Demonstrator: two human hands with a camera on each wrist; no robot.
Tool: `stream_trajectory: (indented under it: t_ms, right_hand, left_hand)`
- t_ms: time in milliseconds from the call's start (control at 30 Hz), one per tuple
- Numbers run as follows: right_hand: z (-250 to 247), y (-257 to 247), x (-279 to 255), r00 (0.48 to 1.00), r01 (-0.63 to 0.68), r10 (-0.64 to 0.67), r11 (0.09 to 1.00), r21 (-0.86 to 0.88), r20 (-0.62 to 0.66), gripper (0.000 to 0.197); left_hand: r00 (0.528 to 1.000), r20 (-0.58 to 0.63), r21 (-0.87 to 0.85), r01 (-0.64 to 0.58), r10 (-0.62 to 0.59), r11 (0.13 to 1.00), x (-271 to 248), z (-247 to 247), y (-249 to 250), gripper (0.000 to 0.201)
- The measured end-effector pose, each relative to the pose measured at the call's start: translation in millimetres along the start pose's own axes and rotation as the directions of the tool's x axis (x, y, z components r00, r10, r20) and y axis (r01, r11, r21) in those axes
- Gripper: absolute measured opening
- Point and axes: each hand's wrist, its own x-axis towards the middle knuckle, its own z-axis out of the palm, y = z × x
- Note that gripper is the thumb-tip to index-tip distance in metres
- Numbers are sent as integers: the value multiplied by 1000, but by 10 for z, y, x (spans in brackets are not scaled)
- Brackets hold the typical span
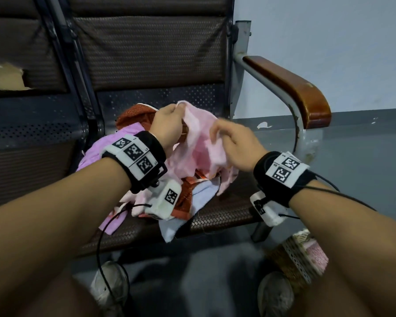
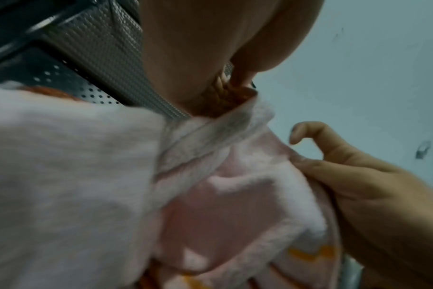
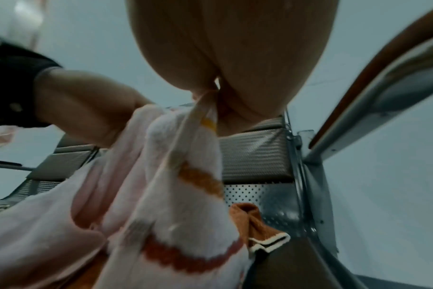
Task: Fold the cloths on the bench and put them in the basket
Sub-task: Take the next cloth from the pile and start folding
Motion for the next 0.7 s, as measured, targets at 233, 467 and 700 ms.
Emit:
stream_trajectory:
  t_ms: [233,467,700]
  right_hand:
    - [230,-198,-3,981,-166,134,951,261,138,38]
    - [312,-11,77,933,-358,309,843,402,183,45]
    - [188,19,187,971,-208,231,939,274,-56,53]
  left_hand:
    - [981,171,-290,141,-94,947,-176,221,223,30]
    - [994,55,-278,104,-92,955,-15,35,186,24]
    - [993,-38,-243,100,-113,965,131,-112,151,10]
